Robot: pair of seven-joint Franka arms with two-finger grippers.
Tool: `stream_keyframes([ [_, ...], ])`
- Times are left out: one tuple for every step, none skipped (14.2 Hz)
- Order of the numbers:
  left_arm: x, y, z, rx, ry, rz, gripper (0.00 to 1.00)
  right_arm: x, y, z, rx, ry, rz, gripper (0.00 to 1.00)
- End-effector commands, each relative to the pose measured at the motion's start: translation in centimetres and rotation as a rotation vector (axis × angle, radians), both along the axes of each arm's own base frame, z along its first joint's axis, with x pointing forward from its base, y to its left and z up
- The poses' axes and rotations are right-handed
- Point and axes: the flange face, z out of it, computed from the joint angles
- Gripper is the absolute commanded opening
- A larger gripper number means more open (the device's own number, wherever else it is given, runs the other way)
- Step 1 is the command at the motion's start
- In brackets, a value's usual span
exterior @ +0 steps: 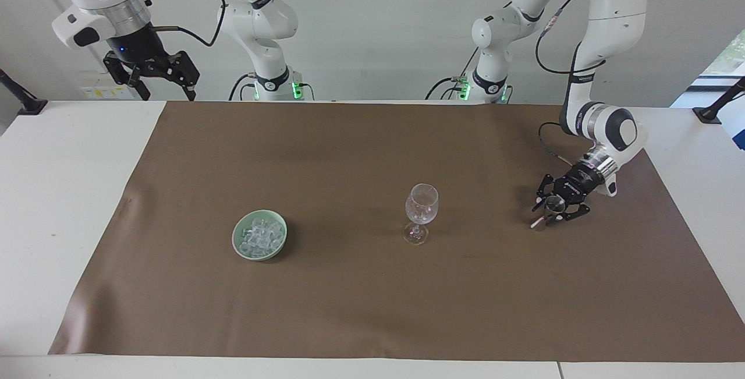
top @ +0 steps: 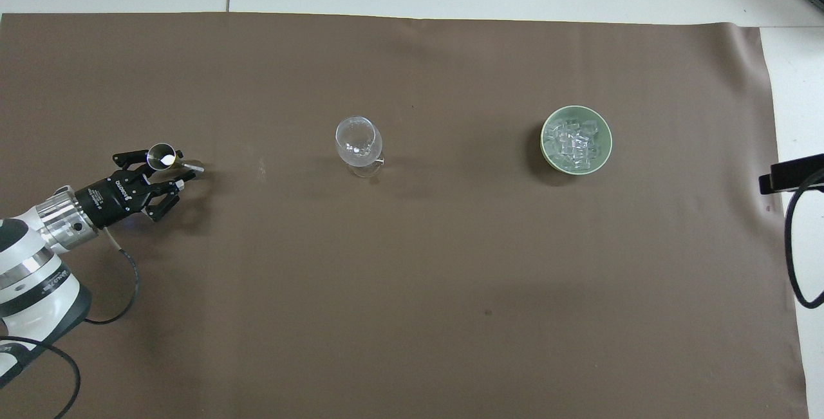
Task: Pour wine and add ice with both arms
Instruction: 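Close the left gripper around the silver jigger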
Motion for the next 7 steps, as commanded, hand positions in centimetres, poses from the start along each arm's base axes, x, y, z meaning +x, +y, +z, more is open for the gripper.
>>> stream_keyframes([
  [0.40,0.03,-0.37,-0.004,-0.012,0.010,0.40,-0.13,-0.02,-0.05,0.016,0.004,0.027,1.00],
  [0.39,-0.07,-0.53,-0.005,-0.010,0.008,0.37,-0.13,-0.02,-0.05,0.016,0.004,0.027,1.00],
  [0.38,0.01,-0.54,-0.005,-0.010,0.010,0.34,-0.13,-0.02,-0.05,0.016,0.004,0.027,1.00],
  [0.38,-0.07,-0.61,-0.006,-0.008,0.008,0.32,-0.13,-0.02,-0.05,0.016,0.004,0.027,1.00],
  [0.42,0.03,-0.56,-0.005,-0.010,0.010,0.28,-0.13,-0.02,-0.05,0.016,0.004,0.027,1.00],
  [0.43,-0.05,-0.56,-0.006,-0.009,0.009,0.24,-0.13,-0.02,-0.05,0.016,0.004,0.027,1.00],
  [0.42,-0.06,-0.64,-0.007,-0.007,0.009,0.20,-0.13,-0.02,-0.05,0.016,0.004,0.026,1.00],
])
